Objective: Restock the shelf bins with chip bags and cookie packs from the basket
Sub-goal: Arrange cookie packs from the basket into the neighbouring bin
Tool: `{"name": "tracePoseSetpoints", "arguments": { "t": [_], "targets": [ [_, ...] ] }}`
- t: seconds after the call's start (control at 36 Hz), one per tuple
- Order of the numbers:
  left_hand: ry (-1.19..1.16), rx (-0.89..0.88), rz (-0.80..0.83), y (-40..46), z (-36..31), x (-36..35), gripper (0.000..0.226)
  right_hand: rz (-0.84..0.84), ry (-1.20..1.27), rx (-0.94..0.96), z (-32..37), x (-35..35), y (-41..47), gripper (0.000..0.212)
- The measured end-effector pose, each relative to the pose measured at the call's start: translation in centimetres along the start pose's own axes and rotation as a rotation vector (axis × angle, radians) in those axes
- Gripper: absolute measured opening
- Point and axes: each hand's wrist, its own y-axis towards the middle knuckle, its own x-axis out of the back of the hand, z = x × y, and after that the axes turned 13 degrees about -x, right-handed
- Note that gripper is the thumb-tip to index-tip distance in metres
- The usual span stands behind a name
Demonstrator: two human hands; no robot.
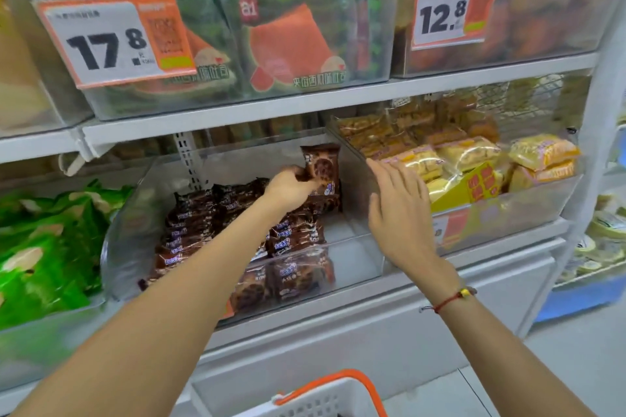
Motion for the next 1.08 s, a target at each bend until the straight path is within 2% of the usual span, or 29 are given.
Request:
{"name": "tracePoseSetpoints", "arguments": {
  "t": [0.06, 0.25, 0.39, 0.5, 0.67, 0.72, 0.78, 0.89, 1.08],
  "targets": [
    [0.114, -0.049, 0.028, 0.6, 0.4, -0.7, 0.034, -0.007, -0.002, 0.005, 0.0, -0.1, -0.1, 0.050],
    [0.265, -0.079, 0.022, 1.8, 3.0, -1.7, 0.043, -0.037, 0.015, 0.023, -0.1, -0.2, 0.0, 0.051],
    [0.465, -0.084, 0.136, 2.1, 2.7, -0.9, 0.052, -0.033, 0.012, 0.027, -0.2, -0.3, 0.0, 0.053],
    [0.633, -0.102, 0.246, 2.8, 1.5, -0.6, 0.039, -0.041, 0.010, 0.028, -0.3, -0.3, 0.0, 0.052],
    [0.826, -0.161, 0.339, 4.1, 0.7, -1.8, 0.033, -0.047, 0.022, 0.024, -0.2, -0.3, -0.1, 0.051],
    [0.877, -0.167, 0.349, 4.5, 0.6, -2.5, 0.033, -0.047, 0.024, 0.019, -0.1, -0.3, -0.1, 0.050],
    [0.934, -0.176, 0.289, 4.8, 0.6, -2.8, 0.031, -0.050, 0.027, 0.017, -0.1, -0.3, -0.1, 0.051],
    [0.848, -0.159, 0.119, 4.6, 1.2, -2.1, 0.038, -0.052, 0.030, 0.017, -0.3, -0.4, -0.2, 0.051],
    [0.664, -0.302, 0.098, 3.4, 2.6, -1.2, 0.039, -0.077, 0.043, 0.020, -0.2, -0.5, -0.2, 0.050]
  ]
}}
